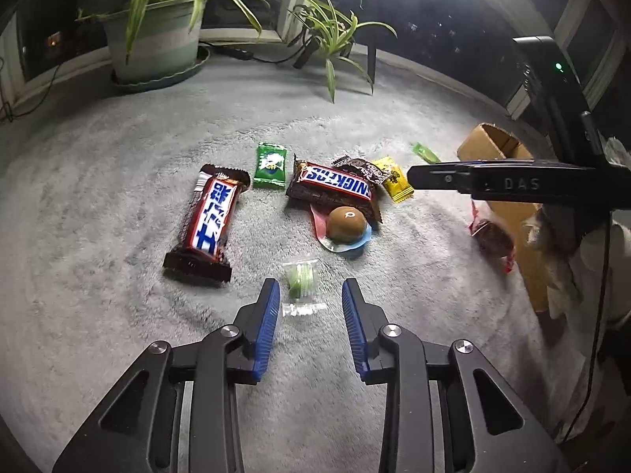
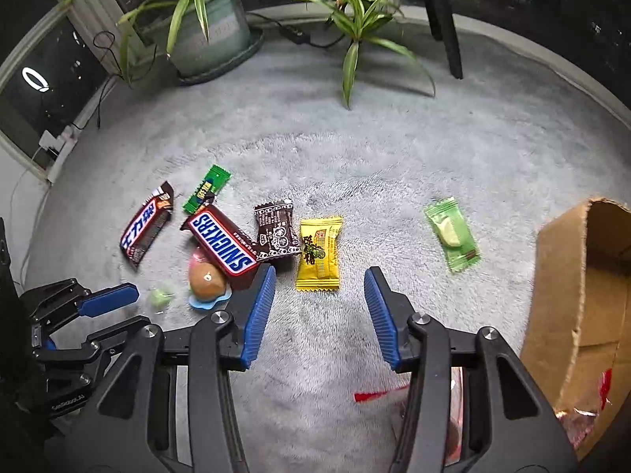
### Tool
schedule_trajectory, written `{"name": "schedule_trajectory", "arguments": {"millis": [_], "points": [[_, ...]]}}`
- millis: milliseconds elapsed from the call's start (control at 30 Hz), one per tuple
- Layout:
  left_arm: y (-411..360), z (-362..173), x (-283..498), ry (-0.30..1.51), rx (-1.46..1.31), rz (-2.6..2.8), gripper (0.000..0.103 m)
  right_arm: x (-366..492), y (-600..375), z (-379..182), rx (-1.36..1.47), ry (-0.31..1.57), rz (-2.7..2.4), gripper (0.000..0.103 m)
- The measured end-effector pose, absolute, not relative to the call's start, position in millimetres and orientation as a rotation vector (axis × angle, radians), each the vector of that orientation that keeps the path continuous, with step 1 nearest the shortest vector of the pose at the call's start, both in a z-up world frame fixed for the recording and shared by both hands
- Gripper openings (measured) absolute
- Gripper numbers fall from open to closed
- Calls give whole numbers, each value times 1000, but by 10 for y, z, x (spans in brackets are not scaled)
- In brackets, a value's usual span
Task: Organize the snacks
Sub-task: 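Move both tools back over the remaining snacks, then grasp the small green candy with the left tool while the right tool grasps the yellow packet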
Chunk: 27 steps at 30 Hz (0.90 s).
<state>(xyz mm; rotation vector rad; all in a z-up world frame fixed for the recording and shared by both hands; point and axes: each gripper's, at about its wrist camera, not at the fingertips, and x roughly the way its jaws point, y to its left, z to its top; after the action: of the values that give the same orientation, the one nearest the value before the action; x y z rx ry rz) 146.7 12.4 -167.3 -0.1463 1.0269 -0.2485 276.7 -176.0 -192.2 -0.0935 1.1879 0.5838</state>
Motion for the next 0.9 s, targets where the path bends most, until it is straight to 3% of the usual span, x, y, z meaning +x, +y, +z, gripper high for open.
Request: {"name": "schedule_trajectory", "arguments": {"millis": [533, 700, 900], "points": [[82, -1805, 1598, 1044, -90, -224, 21, 2880, -1489, -2081, -227, 1191, 595, 48], [93, -1808, 1599, 1037, -90, -225, 21, 2919, -1482, -2081, -265, 1175, 579, 25], [113, -1807, 1575, 1034, -91, -221, 18, 2910, -1560, -2085, -258, 1181, 584, 24]]}}
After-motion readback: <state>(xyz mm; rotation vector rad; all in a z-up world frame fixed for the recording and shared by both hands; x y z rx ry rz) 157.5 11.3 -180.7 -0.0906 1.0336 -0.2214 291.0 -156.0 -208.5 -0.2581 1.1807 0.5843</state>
